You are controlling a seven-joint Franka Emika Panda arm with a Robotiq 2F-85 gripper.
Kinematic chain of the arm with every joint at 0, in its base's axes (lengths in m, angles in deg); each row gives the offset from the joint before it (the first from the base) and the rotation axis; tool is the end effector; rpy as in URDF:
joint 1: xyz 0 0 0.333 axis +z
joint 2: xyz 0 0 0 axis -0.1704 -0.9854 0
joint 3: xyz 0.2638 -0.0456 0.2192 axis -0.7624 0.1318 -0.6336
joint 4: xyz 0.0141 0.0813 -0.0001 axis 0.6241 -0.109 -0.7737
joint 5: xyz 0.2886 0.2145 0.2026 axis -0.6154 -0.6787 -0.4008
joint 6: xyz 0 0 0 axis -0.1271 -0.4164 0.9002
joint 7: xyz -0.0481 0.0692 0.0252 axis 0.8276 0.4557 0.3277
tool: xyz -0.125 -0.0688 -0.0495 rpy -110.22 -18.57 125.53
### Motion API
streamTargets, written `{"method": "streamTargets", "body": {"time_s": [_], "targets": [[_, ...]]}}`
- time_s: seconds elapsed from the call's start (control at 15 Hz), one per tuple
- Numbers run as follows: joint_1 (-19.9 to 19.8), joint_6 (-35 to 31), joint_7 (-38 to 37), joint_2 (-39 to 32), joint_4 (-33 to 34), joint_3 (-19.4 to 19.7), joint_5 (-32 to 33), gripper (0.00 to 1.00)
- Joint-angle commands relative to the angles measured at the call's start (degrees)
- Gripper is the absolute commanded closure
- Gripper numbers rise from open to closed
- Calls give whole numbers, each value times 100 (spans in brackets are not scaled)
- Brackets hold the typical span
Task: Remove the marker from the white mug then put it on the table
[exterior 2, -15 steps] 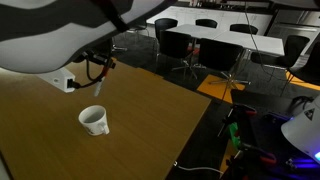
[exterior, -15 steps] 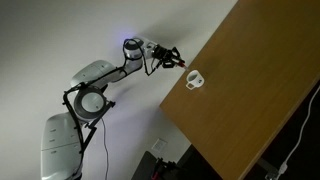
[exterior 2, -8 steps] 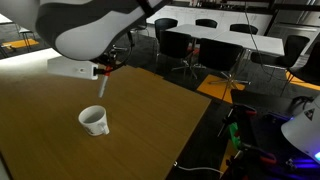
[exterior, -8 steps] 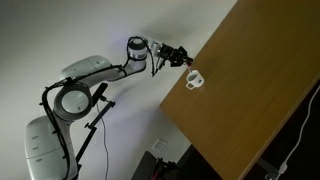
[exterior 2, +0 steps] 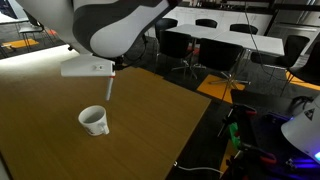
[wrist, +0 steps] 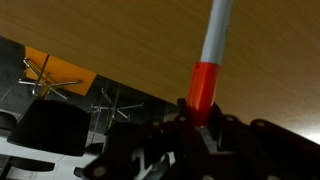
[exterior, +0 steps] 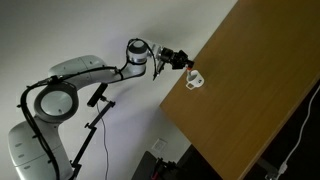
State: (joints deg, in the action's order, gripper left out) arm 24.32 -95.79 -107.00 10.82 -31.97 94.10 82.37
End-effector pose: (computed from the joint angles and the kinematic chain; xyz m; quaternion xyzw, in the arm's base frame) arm 0.7465 0.0797 0.2591 0.7525 -0.5721 0.2316 0.2299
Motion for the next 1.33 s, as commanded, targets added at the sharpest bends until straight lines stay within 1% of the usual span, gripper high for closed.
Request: {"method": "streamTargets", "body": {"time_s": [0.0, 0.13, 0.4, 0.6, 0.8, 1.0, 1.13, 1.27], "targets": [[8, -39, 87, -27, 46, 30, -50, 94], [-32, -92, 125, 36, -43, 48, -33, 94], [-178, -419, 161, 369, -486, 64, -5, 94], [-379, -991, 251, 691, -1002, 45, -28, 94], [-536, -1764, 517, 1046, -1653, 63, 53, 94], [-682, -2569, 993, 1363, -2296, 67, 56, 94], [-749, -2944, 1329, 1500, -2630, 74, -9, 94], [-817, -3151, 1724, 1575, -2878, 63, -133, 94]]}}
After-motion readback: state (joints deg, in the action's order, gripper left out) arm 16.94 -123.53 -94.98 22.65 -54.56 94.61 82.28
